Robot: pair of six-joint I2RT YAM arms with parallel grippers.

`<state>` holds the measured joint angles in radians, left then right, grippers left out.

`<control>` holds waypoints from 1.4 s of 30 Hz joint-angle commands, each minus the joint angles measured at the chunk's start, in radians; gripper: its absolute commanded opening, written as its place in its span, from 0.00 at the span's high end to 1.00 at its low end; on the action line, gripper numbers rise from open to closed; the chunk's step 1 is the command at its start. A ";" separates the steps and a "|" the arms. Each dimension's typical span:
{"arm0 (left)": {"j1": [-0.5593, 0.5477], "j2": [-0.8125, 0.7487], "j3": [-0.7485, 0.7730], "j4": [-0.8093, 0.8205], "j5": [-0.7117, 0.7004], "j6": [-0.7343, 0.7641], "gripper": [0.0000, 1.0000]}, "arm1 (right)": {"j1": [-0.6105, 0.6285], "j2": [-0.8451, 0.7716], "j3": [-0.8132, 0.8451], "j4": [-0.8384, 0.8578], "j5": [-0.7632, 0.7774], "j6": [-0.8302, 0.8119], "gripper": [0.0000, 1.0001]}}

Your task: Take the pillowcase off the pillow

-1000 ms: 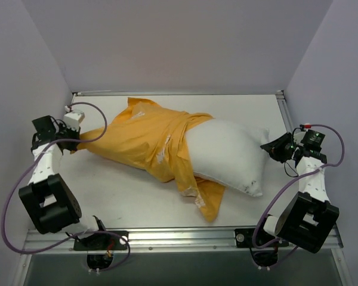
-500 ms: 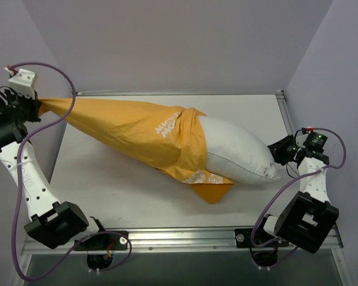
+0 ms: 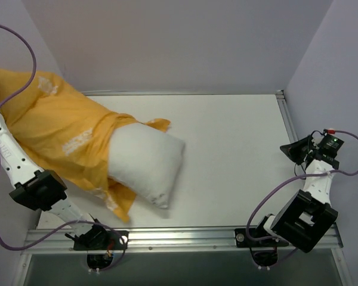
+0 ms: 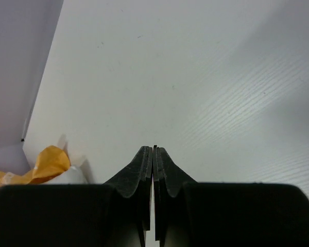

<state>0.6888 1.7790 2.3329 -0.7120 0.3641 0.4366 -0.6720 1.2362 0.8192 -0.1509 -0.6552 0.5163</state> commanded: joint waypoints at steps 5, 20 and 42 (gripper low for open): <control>-0.205 -0.288 -0.278 0.190 0.055 -0.001 0.98 | 0.344 0.026 0.141 -0.059 0.077 -0.156 1.00; -0.340 -0.362 -0.342 0.184 -0.008 -0.033 0.98 | 1.690 0.193 0.461 0.154 0.835 -0.384 0.00; -0.376 -0.343 -0.311 0.161 -0.045 -0.045 0.98 | 1.959 0.646 0.647 -0.143 1.232 -0.575 0.00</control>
<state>0.3210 1.4471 1.9697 -0.6155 0.3161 0.4168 1.2957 1.8126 1.4738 -0.1612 0.5251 -0.0505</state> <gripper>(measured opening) 0.037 0.996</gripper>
